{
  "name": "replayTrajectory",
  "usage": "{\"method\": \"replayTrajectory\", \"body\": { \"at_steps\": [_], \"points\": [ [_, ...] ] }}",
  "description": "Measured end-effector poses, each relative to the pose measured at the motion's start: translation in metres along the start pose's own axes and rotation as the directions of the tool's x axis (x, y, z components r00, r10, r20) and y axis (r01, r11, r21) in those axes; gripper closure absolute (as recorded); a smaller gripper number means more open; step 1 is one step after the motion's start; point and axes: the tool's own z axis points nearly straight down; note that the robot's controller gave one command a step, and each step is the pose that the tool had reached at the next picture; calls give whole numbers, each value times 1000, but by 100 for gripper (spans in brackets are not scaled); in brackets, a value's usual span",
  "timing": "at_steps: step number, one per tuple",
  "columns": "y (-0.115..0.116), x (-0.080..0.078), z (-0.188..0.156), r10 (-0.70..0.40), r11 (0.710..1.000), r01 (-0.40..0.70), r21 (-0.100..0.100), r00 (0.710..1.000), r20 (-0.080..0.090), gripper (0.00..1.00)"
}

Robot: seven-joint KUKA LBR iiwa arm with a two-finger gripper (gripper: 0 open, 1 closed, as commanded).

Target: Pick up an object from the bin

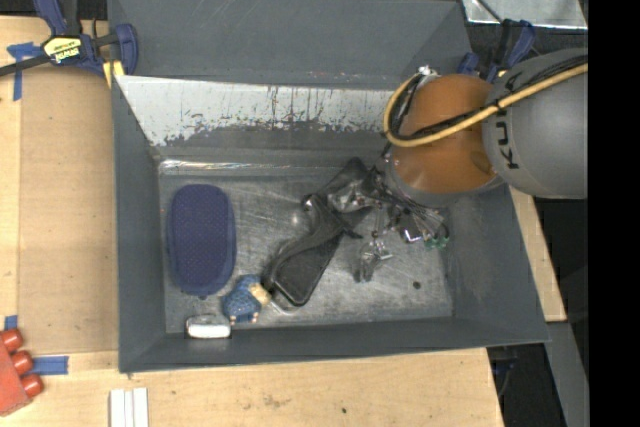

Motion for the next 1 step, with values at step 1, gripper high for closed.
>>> {"method": "replayTrajectory", "body": {
  "at_steps": [1],
  "points": [
    [-1,-6,-6,-2,1000,2,7,1000,21,100]
  ]
}}
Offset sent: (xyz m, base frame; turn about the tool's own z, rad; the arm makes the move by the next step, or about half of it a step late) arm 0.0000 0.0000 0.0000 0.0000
